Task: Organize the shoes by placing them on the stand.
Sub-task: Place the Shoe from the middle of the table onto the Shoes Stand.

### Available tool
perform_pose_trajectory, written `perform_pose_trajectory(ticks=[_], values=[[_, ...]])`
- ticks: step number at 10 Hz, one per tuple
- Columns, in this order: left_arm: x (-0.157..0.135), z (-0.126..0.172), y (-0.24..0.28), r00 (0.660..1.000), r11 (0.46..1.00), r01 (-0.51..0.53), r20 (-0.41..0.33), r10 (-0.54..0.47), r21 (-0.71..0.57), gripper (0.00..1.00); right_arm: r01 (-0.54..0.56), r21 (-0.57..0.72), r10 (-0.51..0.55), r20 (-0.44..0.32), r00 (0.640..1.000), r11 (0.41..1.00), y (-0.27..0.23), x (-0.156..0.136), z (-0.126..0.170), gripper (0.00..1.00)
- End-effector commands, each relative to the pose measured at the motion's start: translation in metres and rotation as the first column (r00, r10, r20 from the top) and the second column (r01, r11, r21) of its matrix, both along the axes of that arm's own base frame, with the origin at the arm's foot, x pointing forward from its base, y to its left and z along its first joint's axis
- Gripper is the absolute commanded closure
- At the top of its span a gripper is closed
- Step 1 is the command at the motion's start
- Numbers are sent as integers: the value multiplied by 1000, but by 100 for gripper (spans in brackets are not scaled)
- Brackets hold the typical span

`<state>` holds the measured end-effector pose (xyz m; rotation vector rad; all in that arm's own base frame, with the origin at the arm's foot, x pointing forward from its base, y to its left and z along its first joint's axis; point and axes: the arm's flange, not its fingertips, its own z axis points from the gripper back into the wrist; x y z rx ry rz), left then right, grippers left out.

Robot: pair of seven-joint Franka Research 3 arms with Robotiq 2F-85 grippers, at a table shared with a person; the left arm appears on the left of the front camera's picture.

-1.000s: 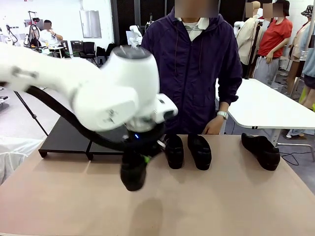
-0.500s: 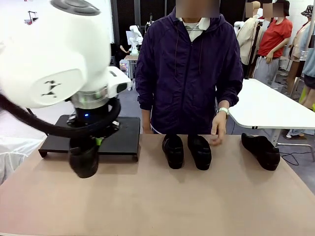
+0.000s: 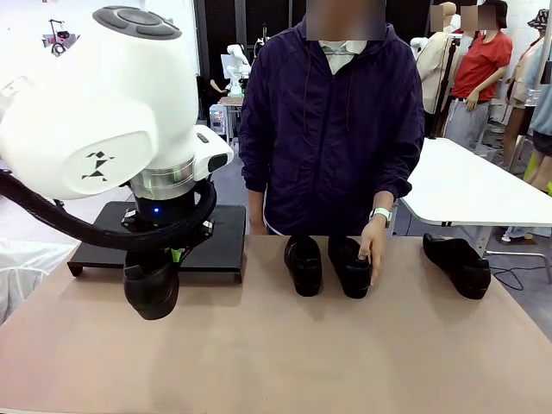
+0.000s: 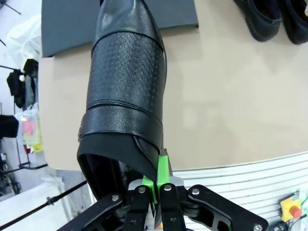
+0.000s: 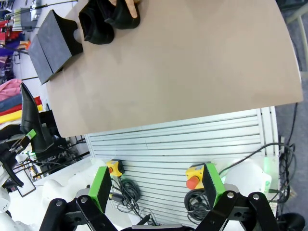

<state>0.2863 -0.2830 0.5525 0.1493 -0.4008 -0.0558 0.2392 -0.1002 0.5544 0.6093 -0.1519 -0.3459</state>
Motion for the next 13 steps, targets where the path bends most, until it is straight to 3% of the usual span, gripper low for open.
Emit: perform_pose_trajectory(ticks=[1,4,6,7,9,10,11,13], values=[[13,3,9,997,998,68,47,-67,-17,100,-13,21,12,16,1000,1000,0,0,2,0],[122,-10,15,962,973,228,155,-223,-14,100,-13,21,12,16,1000,1000,0,0,2,0],[191,-44,25,947,963,256,180,-267,78,100,-13,21,12,16,1000,1000,0,0,2,0],[214,-59,29,954,971,226,182,-237,79,100,-13,21,12,16,1000,1000,0,0,2,0],[238,-85,41,975,993,79,203,-96,90,100,-13,21,12,16,1000,1000,0,0,2,0],[246,-91,44,973,998,-42,228,31,47,100,-13,21,12,16,1000,1000,0,0,2,0],[235,-90,57,969,980,182,156,-192,76,100,-13,21,12,16,1000,1000,0,0,2,0],[235,-90,57,969,980,182,156,-192,76,100,-13,21,12,16,1000,1000,0,0,2,0]])
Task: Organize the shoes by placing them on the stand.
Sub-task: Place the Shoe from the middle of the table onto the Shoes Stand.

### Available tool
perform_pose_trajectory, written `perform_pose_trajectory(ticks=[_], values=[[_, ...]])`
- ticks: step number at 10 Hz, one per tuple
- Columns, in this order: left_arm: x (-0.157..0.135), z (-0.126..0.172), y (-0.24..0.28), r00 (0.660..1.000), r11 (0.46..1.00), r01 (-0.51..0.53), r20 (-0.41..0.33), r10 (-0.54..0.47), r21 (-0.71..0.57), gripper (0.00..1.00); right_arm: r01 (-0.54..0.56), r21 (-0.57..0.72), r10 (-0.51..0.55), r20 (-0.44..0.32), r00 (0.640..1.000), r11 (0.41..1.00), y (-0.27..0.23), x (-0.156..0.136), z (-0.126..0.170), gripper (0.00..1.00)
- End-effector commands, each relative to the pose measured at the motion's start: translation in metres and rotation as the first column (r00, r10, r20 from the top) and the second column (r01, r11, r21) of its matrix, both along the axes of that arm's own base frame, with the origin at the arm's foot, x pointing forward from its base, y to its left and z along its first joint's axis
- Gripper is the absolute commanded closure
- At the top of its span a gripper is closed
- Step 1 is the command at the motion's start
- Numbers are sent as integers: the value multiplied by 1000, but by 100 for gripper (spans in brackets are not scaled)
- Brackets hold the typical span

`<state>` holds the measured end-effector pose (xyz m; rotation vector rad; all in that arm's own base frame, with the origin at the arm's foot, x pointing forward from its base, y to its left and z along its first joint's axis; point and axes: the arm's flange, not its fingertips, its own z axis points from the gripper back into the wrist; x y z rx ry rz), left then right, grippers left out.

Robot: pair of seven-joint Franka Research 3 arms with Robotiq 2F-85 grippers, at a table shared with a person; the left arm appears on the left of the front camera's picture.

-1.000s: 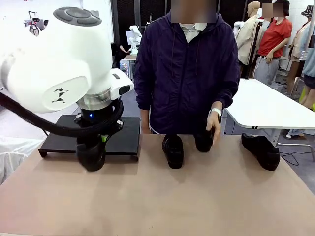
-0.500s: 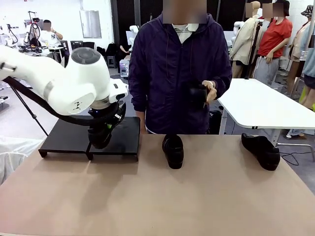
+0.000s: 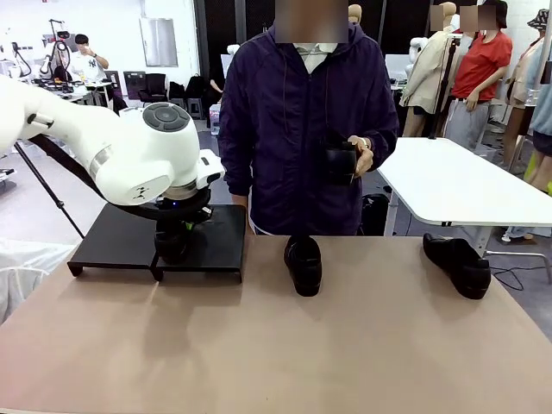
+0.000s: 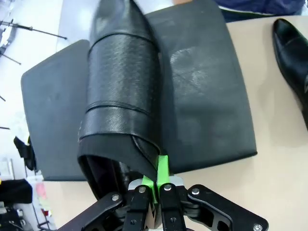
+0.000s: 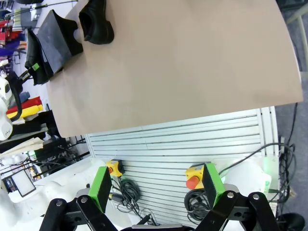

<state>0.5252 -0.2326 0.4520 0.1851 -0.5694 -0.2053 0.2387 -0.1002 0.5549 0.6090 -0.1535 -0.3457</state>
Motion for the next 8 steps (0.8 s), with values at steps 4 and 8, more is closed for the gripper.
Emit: perform_pose_trajectory(ticks=[4,8], values=[[21,-13,9,996,1000,2,92,-1,-6,100,-13,21,13,15,1000,1000,0,0,2,0],[31,-27,13,995,1000,-17,94,16,15,100,-13,21,13,15,1000,1000,0,0,2,0]])
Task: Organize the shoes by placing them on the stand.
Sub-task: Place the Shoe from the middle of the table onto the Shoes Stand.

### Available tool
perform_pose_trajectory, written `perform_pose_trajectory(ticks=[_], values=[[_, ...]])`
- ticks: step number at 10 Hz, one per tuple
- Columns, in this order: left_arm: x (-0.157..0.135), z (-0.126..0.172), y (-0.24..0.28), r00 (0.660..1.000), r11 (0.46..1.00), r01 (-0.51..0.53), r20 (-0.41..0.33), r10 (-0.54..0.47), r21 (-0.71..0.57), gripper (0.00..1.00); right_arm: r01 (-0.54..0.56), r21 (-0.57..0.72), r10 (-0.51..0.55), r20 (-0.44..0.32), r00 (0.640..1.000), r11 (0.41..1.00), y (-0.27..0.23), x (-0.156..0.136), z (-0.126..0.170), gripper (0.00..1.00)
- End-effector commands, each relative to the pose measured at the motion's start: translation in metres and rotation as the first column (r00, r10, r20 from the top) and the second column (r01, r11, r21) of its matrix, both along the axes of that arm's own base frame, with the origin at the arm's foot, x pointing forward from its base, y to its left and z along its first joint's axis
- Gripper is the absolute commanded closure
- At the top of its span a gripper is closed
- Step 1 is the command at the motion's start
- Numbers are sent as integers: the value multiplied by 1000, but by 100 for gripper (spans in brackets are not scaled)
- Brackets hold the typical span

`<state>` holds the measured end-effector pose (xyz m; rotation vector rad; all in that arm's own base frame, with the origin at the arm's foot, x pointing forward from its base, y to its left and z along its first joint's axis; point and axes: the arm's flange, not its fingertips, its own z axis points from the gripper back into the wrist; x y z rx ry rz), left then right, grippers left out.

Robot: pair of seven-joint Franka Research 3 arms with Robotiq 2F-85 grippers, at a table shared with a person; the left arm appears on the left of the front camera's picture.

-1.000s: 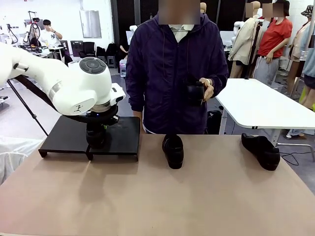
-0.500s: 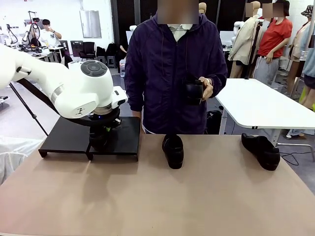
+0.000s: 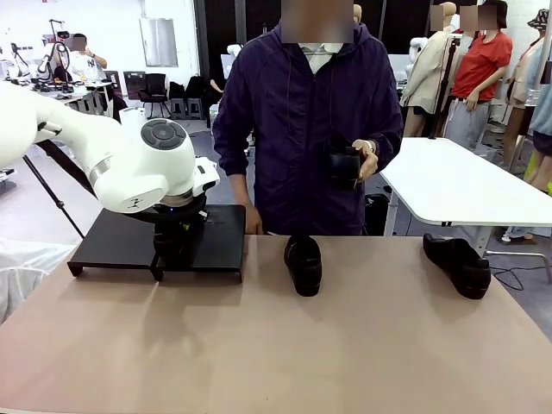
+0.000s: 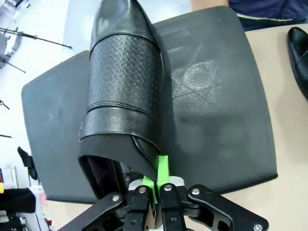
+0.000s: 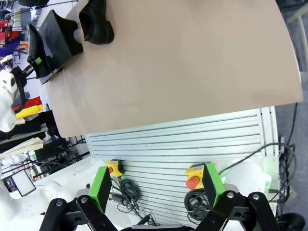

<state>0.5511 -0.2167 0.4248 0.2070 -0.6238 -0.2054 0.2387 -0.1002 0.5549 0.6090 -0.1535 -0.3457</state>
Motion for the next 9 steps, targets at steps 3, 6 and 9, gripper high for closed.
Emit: perform_pose_trajectory(ticks=[3,6,9], values=[[5,-3,-1,999,1000,-24,31,24,-8,0,-13,21,13,15,1000,1000,0,0,2,0],[2,-2,2,999,1000,-27,27,27,-7,0,-13,21,13,15,1000,1000,0,0,2,0],[-5,12,5,998,999,-17,53,19,-44,0,-13,21,13,15,1000,1000,0,0,2,0]])
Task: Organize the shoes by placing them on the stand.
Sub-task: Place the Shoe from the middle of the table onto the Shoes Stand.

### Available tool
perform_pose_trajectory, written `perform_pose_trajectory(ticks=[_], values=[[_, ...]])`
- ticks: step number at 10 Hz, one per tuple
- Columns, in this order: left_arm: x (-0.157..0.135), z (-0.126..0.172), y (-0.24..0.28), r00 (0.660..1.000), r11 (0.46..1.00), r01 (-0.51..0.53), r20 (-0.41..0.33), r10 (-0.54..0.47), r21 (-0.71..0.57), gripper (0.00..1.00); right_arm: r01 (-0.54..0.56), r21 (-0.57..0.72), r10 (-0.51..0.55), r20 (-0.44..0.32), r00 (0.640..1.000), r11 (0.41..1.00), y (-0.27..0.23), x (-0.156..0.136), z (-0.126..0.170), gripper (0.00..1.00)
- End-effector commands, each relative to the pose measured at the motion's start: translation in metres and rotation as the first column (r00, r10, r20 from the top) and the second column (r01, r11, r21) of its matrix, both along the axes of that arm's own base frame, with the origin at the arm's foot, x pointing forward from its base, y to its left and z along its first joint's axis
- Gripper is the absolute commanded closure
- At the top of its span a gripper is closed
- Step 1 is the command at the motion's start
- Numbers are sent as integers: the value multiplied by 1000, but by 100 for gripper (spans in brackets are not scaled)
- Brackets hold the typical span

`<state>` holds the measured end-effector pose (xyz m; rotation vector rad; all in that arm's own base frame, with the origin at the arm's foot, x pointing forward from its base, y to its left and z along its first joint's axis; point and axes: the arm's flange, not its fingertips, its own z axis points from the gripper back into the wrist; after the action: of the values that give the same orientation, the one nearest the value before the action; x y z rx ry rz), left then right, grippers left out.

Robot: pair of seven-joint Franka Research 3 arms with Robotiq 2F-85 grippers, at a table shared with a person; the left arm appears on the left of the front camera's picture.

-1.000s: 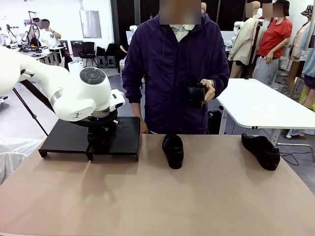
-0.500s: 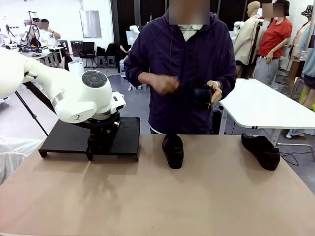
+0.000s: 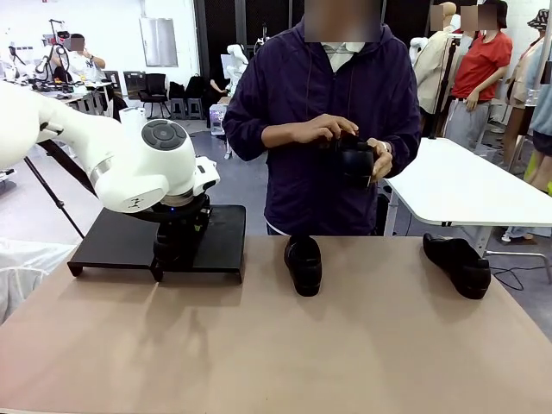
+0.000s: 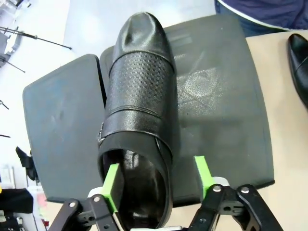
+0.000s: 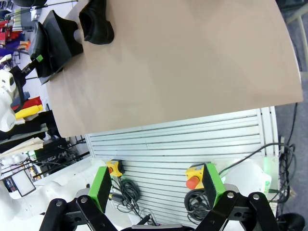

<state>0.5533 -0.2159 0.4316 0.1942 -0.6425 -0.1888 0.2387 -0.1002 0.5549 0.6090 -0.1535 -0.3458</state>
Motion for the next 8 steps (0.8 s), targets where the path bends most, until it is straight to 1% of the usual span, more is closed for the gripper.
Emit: perform_pose_trajectory(ticks=[1,2,3,4,5,6,7,8], values=[[-13,17,6,1000,998,-3,29,4,-56,0,-13,21,13,15,1000,1000,0,0,2,0],[-21,33,10,1000,996,-3,0,3,-85,0,-13,21,13,15,1000,1000,0,0,2,0],[-33,56,20,999,992,14,-38,-19,-126,0,-13,21,13,15,1000,1000,0,0,2,0],[-49,84,33,988,978,88,-105,-109,-191,0,-13,21,13,15,1000,1000,0,0,2,0],[-72,116,53,970,962,147,-158,-186,-230,0,-13,21,13,15,1000,1000,0,0,2,0],[-98,139,72,971,965,114,-179,-159,-237,0,-13,21,13,15,1000,1000,0,0,2,0],[-127,155,95,951,949,134,-232,-204,-286,0,-13,21,13,15,1000,1000,0,0,2,0],[-153,169,123,931,937,109,-295,-213,-332,0,-13,21,13,15,1000,1000,0,0,2,0]])
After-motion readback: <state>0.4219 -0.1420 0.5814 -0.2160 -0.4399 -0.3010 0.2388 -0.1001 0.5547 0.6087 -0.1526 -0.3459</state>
